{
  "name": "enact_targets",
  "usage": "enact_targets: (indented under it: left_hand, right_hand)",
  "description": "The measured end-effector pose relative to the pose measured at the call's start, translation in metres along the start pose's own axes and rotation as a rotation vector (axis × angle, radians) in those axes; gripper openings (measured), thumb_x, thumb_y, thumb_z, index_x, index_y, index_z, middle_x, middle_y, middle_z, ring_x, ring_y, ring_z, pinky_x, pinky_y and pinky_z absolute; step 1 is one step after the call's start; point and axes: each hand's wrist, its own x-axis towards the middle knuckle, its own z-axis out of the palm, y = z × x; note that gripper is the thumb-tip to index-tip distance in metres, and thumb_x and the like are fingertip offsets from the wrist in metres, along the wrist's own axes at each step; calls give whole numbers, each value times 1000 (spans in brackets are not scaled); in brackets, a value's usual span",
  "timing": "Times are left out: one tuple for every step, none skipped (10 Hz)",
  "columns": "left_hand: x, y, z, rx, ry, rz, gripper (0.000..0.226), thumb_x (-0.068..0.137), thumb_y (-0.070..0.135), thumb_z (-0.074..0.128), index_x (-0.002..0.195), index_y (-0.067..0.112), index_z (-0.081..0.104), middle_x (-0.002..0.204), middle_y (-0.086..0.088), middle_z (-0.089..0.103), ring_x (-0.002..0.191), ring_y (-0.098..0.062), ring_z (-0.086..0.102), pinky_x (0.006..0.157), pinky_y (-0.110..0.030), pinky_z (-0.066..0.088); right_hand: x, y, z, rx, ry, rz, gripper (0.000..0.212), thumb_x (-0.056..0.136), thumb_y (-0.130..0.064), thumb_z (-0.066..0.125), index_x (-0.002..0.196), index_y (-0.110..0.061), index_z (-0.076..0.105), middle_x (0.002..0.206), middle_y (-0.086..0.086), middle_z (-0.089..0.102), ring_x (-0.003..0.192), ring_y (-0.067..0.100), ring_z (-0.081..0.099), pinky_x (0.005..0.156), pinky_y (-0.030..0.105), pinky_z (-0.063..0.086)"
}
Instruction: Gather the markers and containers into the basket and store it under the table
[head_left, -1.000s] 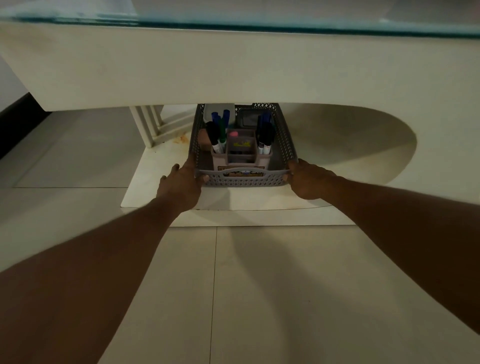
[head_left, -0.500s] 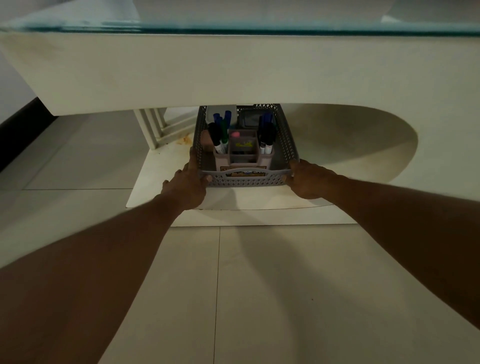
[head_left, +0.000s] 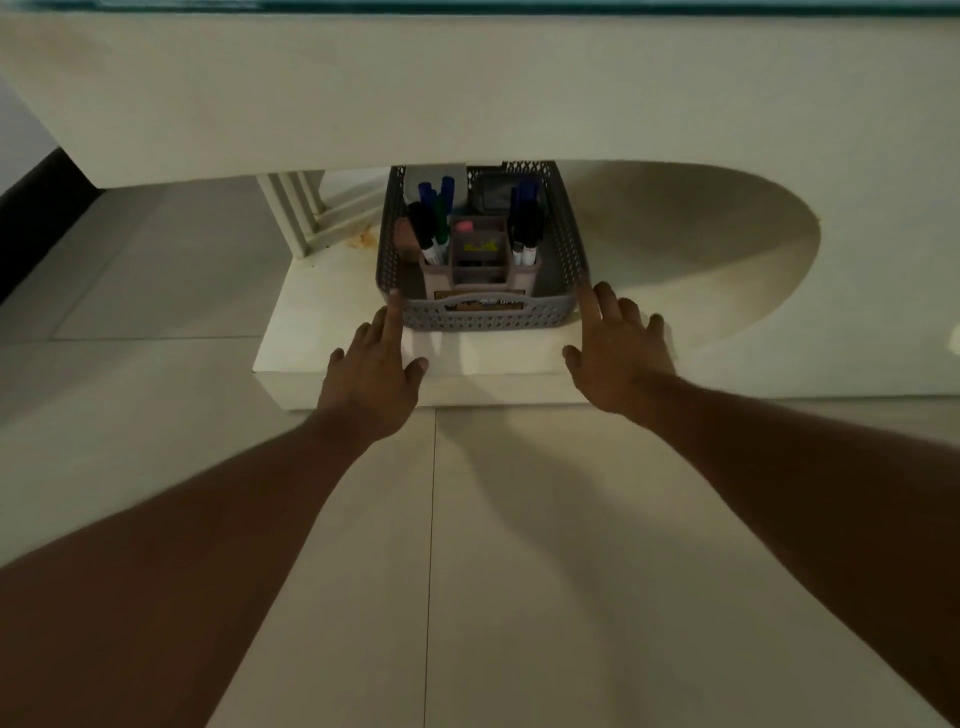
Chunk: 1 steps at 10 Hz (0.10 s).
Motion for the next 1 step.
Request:
enact_targets:
  left_hand:
    - [-37, 8, -2, 66, -41, 125, 73, 99, 30, 43, 154, 19, -4, 162, -6, 14, 148, -25, 19, 117, -52, 25]
  right_hand:
    - [-46, -18, 13, 62, 48, 3, 72, 94, -39, 46, 152, -13, 11, 159, 12, 18, 145, 34, 22, 113, 65, 22]
